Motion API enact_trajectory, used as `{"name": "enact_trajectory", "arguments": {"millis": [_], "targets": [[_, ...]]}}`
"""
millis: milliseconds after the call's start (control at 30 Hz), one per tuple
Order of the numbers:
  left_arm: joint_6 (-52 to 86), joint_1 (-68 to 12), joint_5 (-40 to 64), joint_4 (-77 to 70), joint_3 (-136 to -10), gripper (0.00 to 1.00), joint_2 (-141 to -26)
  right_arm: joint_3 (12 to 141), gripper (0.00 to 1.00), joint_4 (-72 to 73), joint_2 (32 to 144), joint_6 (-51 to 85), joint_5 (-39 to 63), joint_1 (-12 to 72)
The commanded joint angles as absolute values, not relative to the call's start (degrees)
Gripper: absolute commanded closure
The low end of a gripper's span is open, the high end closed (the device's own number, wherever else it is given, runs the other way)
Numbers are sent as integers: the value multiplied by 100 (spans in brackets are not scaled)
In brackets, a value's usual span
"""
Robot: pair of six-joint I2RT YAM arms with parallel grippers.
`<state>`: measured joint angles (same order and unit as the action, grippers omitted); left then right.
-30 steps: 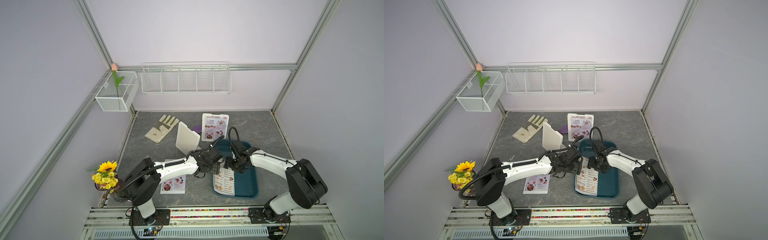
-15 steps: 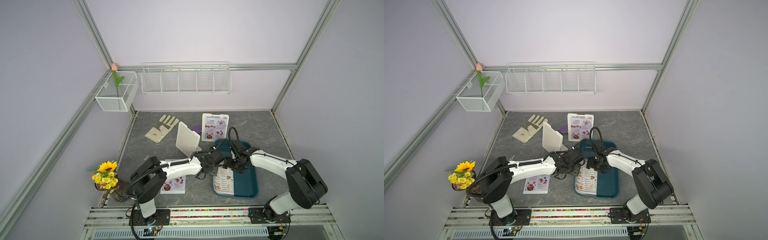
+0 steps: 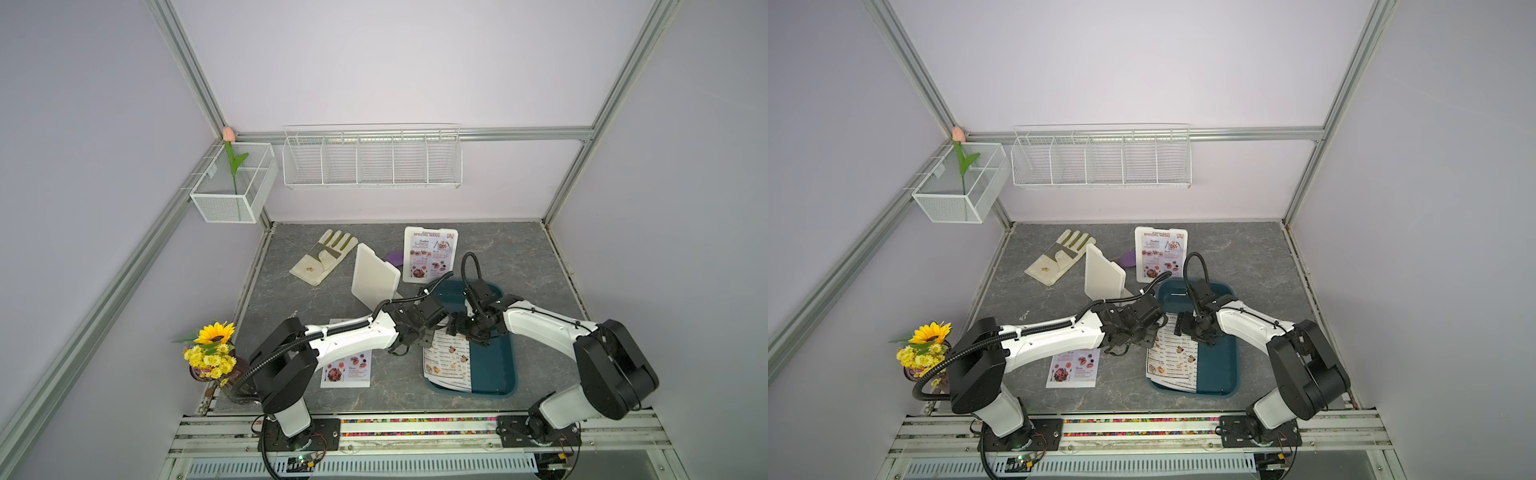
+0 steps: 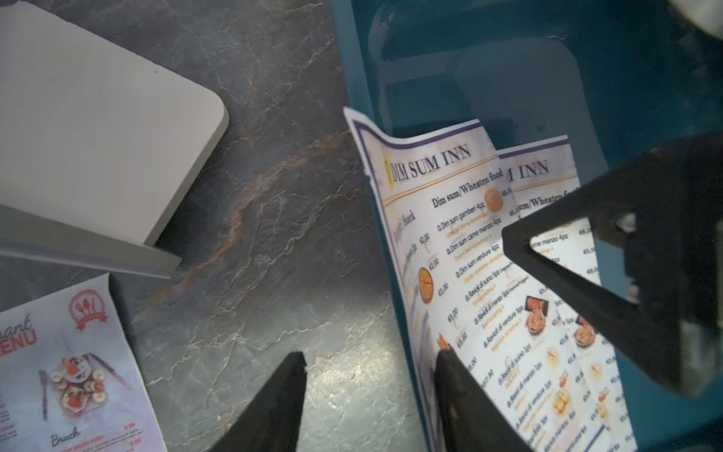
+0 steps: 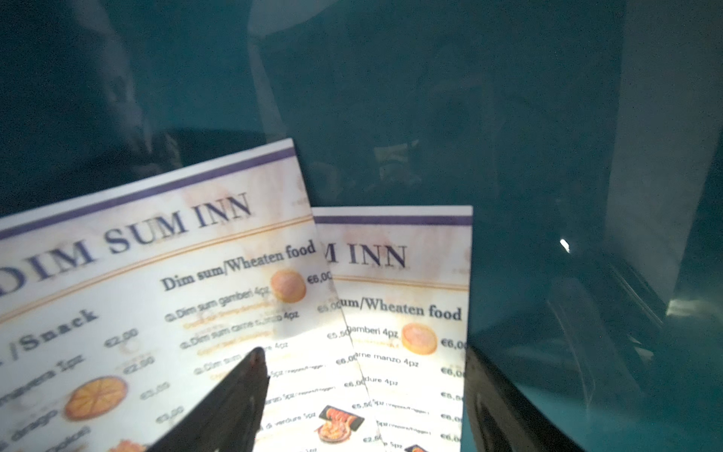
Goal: Replace the menus in the menu holders
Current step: Pick up the menu from the storage box.
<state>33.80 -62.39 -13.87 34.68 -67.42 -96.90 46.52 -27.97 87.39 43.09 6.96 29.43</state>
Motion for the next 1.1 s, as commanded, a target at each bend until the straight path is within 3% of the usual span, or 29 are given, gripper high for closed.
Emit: {"name": "enact_trajectory", "arguments": {"millis": [0,267,1067], "targets": [[3386,-6258,-1337,3582,-6839,53,-9580,4320,19,-3151,8987,4219,405,2866],[3531,-6258,-1241,3515,-6775,68,-9578,4314,19,-3126,8991,4158,393,2795],[3491,-6258,-1213,3684,-6993,84,-9370,4315,18,-3081,9092,4041,369,2692]]}}
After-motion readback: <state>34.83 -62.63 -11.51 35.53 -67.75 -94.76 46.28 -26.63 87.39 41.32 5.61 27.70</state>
